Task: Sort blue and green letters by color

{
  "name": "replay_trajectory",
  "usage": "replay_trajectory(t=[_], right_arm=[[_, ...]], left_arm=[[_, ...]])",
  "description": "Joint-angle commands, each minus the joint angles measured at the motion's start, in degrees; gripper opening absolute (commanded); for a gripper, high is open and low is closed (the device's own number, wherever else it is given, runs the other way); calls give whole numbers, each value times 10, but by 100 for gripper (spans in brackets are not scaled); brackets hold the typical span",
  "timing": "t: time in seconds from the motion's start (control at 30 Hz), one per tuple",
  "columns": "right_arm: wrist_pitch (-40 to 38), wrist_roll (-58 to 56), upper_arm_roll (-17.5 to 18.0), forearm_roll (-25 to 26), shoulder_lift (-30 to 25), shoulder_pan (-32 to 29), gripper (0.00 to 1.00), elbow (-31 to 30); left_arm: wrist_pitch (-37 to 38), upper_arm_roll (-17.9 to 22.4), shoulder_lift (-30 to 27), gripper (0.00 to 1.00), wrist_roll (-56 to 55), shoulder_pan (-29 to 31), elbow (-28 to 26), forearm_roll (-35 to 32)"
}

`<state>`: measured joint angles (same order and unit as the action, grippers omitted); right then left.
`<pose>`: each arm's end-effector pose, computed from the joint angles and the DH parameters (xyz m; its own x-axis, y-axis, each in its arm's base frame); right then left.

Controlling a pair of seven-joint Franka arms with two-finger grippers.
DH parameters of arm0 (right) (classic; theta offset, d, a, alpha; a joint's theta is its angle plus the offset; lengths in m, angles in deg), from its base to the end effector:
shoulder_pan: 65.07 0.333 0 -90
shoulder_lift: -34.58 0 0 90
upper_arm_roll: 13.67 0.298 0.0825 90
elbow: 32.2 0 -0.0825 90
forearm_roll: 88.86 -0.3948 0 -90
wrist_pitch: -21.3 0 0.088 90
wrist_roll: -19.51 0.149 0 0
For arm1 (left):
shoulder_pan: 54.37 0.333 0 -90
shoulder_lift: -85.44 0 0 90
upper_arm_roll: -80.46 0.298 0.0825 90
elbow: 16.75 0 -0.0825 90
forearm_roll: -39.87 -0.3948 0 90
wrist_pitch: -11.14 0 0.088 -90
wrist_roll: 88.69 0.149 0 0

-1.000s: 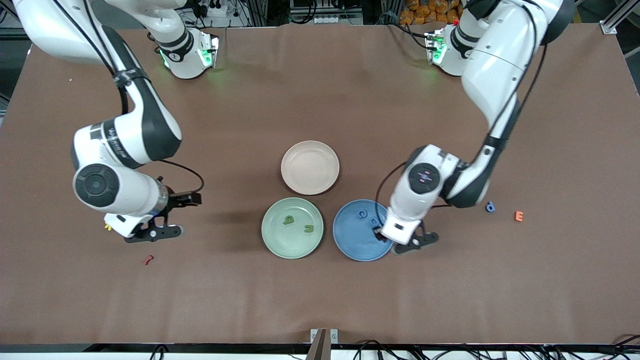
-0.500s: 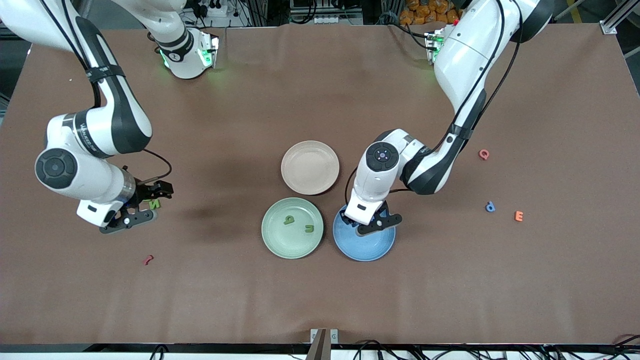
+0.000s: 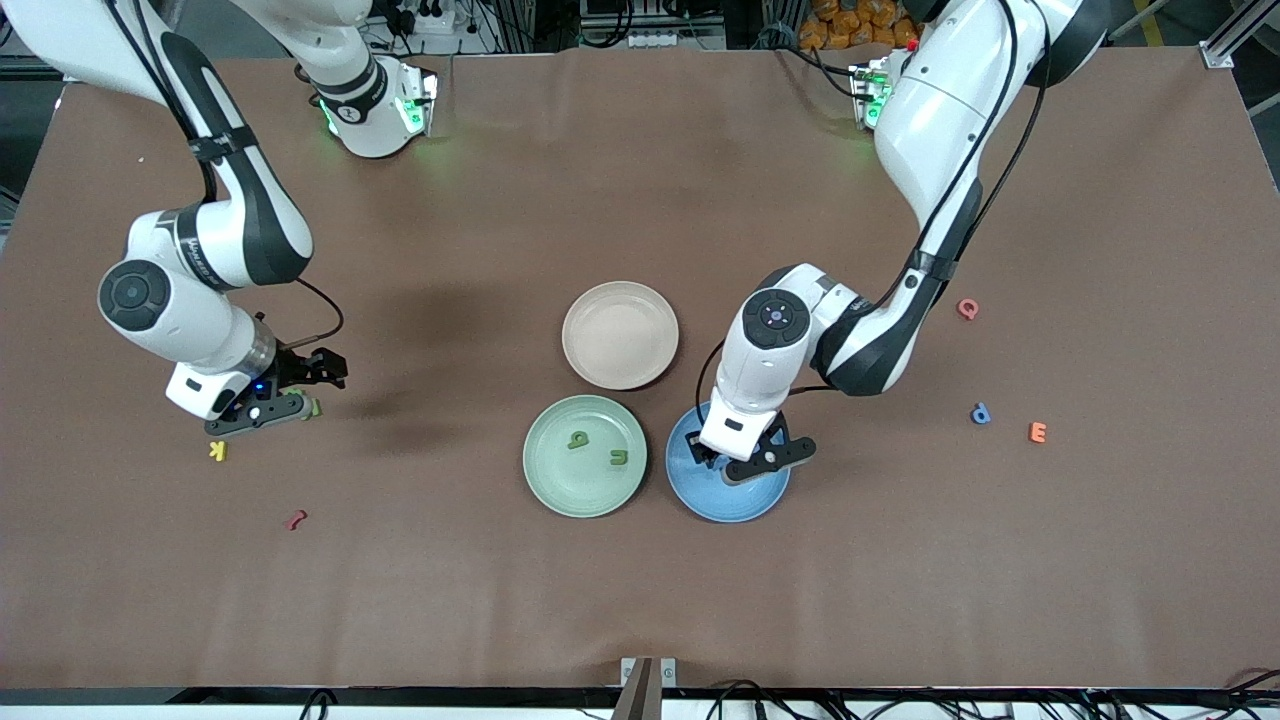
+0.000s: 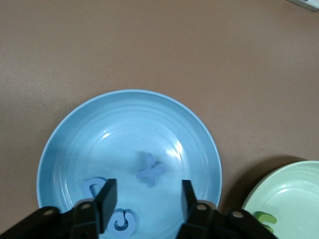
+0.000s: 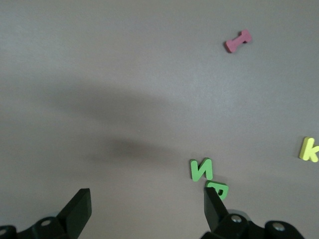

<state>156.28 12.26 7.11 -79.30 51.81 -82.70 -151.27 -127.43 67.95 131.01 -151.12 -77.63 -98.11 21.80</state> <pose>0.5859 0.0277 0.2249 0.9597 0.2809 -0.0006 0.2809 -0.9597 0.0127 0.6332 -0.4107 0.1937 0.9232 0.3343 0.1894 0.3101 -0.9394 0.1464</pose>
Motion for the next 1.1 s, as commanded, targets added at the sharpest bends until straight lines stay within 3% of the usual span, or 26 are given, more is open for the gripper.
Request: replay_trajectory(t=[0.0,0.2,0.37,0.8,1.07], right_arm=[[35,-15,4,-11,-12,-18,100,-35],[60,-35,3,-6,12,-34,100,-35],[90,-68,3,-6,39,-55,97,-34],[128,-69,-9,57,121,-54,89,-3],[128,-68,-21,92,137,-57,87,17]], left_arm=[[3,1,2,100,16,1,12,-4],[8,-5,-21,100,78,40,-24,-8],[8,-5,-56,100,109,59,-93,-9],[-70,-20,-217,100,200,178,-344,-9],[-69,-20,-216,100,307,278,-358,-8]])
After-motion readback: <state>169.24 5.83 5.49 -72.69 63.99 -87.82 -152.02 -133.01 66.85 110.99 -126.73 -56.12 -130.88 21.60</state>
